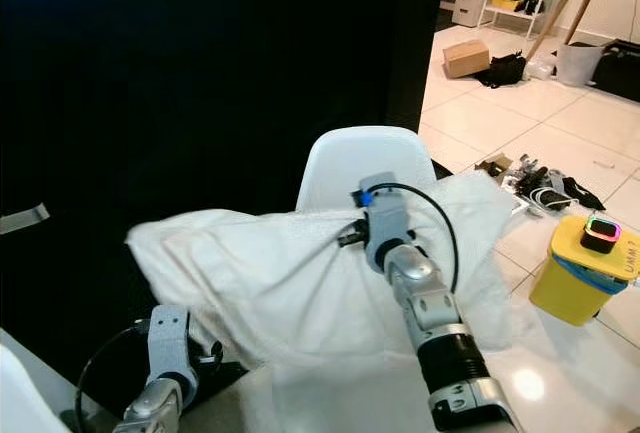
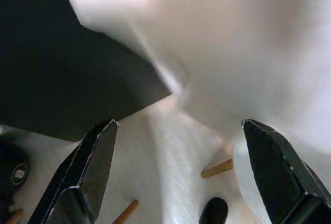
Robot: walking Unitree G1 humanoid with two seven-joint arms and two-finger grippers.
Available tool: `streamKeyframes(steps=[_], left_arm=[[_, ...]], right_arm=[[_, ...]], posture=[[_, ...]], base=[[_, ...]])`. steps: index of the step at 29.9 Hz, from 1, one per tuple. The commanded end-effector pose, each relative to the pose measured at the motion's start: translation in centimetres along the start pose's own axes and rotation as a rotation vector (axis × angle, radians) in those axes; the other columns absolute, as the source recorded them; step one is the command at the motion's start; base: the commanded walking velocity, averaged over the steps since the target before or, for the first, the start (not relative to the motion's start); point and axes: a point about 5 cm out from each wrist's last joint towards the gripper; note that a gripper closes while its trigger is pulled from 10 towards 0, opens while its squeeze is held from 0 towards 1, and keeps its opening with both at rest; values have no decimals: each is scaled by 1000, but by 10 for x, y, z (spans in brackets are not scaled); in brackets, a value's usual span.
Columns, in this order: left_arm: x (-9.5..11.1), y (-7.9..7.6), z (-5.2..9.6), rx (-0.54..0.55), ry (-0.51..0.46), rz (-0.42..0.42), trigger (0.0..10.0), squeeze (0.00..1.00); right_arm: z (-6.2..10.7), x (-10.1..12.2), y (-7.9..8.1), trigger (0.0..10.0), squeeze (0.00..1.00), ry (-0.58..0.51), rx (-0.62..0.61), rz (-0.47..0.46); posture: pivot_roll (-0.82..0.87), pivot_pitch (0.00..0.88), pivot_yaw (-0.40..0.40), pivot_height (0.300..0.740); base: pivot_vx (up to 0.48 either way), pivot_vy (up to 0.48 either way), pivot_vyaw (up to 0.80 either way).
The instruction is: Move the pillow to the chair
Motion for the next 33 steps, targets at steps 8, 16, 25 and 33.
streamKeyframes(steps=[8,16,25,33], left_arm=[[-6,-3,2,-14,29,-26,10000,0],[-6,-2,2,-32,27,-25,10000,0],[-8,8,4,-5,28,-67,10000,0],[-10,16,5,11,30,-76,10000,0]], right_arm=[[-3,-1,-12,10000,0,24,-89,48],[-5,-7,-9,10000,0,69,-120,80],[-10,4,0,10000,0,-24,-111,76],[-12,20,12,10000,1000,-131,-36,23]], posture=[[70,0,43,641],[74,0,47,601],[87,0,50,561],[99,0,52,561]], base=[[0,0,0],[0,0,0],[0,0,0],[0,0,0]])
Point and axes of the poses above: a point about 5 cm out from each wrist's last joint towards the gripper, its own z axis pointing back from the gripper into the wrist, its own x axis along the axis of the wrist's last joint, y = z × x
